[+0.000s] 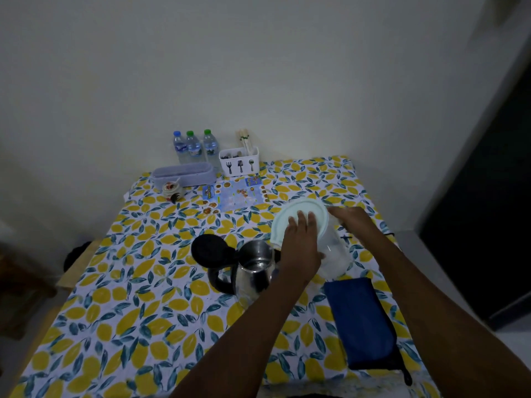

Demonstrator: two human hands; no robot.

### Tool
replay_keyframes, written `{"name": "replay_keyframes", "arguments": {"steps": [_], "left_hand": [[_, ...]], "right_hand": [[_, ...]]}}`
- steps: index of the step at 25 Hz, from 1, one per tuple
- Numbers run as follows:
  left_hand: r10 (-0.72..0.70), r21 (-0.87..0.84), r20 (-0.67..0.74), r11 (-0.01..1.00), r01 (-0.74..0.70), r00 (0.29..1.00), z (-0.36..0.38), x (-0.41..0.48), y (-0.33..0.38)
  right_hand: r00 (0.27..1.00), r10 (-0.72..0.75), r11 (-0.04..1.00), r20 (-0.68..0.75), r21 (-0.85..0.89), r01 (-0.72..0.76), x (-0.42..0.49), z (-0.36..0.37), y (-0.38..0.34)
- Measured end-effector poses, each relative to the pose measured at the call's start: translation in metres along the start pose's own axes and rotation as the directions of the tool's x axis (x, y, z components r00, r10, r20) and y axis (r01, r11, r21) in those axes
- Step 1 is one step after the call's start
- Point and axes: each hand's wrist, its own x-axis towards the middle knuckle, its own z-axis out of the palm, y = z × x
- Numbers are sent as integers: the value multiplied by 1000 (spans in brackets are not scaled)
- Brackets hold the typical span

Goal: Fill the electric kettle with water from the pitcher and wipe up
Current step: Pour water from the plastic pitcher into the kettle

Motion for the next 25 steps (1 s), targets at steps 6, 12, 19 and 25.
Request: {"name": "replay_keyframes", "arguments": {"steps": [6,12,19,25], "left_hand": [[140,126,177,978,-163,974,40,58,39],[187,226,304,938,-261,934,89,116,77],[183,298,338,910,-289,923,126,150,96],[195,316,305,903,-292,932,134,162,99]], "right_hand": [[986,145,969,-86,212,-124,34,-55,60],[968,218,935,-126,311,-170,71,-103,105],[938,299,892,-174,401,-210,117,-115,137],[970,215,891,-109,429,-149,144,-126,141]]}}
